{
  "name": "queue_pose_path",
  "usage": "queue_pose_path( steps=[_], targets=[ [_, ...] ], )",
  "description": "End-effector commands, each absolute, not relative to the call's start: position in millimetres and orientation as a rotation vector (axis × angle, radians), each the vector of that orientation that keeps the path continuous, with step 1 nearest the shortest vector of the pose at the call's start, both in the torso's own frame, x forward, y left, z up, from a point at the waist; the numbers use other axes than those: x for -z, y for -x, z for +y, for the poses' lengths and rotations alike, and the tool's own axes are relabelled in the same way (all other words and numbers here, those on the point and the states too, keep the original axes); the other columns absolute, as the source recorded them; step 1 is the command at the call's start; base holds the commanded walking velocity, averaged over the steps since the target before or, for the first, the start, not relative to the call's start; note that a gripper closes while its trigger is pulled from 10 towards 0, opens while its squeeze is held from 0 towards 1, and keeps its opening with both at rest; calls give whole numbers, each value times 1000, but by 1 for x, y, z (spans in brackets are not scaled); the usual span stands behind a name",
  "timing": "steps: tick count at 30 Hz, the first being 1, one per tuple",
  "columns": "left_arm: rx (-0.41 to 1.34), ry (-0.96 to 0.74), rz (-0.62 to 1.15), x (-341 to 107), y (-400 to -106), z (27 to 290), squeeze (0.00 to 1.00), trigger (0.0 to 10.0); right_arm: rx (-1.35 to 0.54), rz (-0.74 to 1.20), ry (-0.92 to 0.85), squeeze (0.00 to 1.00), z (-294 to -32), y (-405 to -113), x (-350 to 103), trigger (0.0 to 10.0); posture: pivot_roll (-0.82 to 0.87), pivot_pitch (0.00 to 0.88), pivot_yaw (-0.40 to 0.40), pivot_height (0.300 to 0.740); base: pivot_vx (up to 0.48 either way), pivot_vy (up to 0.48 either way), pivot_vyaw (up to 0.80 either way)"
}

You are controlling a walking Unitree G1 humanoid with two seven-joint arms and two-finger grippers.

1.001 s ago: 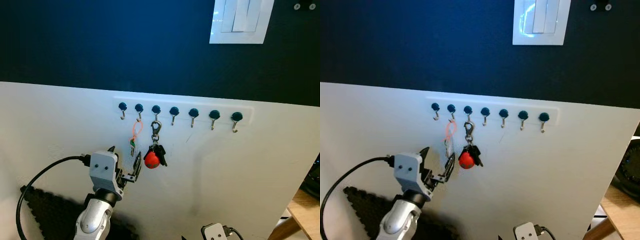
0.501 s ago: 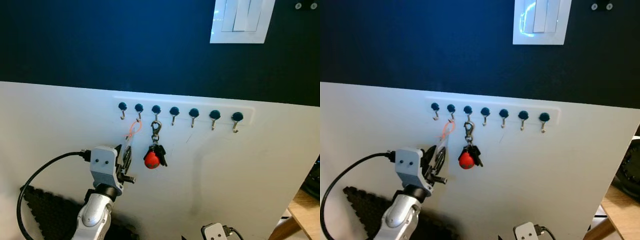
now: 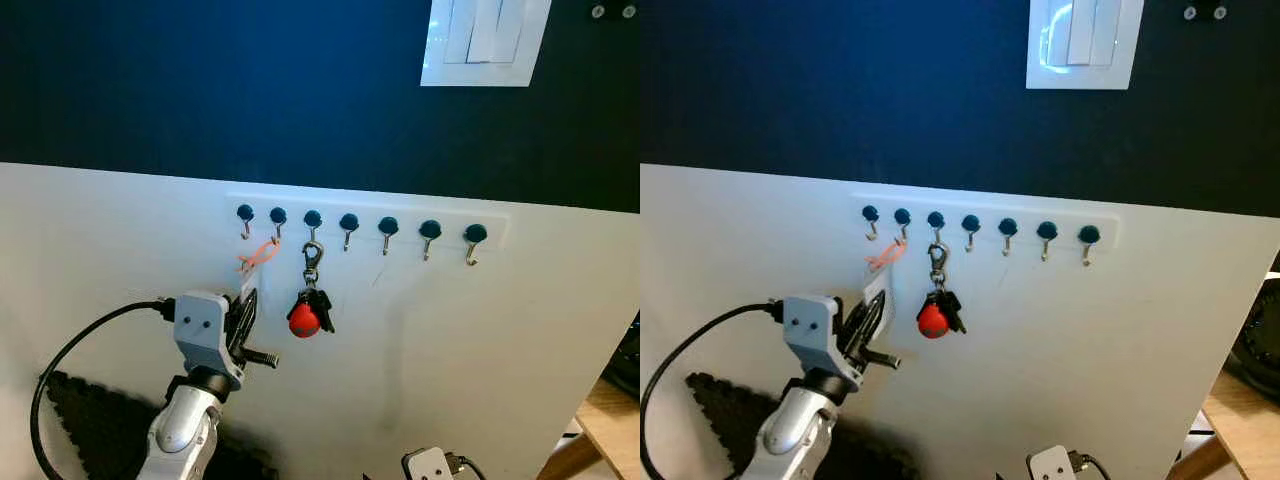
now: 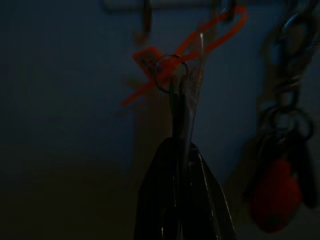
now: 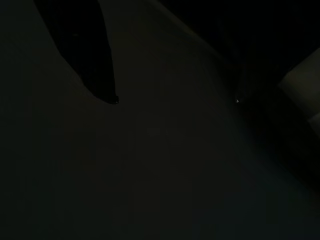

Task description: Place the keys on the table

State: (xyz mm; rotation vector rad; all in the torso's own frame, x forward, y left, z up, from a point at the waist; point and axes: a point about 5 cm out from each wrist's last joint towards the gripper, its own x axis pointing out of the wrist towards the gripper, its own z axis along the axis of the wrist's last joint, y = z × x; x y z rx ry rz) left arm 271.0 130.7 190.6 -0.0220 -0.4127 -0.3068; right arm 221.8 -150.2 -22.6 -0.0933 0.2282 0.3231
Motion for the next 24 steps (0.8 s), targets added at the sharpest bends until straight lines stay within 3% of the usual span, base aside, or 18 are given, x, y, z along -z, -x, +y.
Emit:
queue_pose_path(
  steps=[1, 18, 22, 24],
  targets=[
    [333, 8, -468, -201, -269, 133, 157, 0, -321, 228, 89, 0, -149, -223, 23, 10000, 97, 0, 26, 740, 0, 0, 0],
    [250, -17, -532, -221, -282, 150, 165, 0, -319, 228, 85, 0, -148, -223, 23, 10000, 95, 0, 32, 740, 0, 0, 0],
    [14, -23, -623, -229, -277, 179, 169, 0, -316, 238, 86, 0, -149, -221, 25, 10000, 95, 0, 33, 740, 0, 0, 0],
    [-24, -24, -624, -228, -276, 183, 169, 0, -316, 240, 87, 0, -150, -220, 25, 10000, 95, 0, 33, 740, 0, 0, 0]
  ],
)
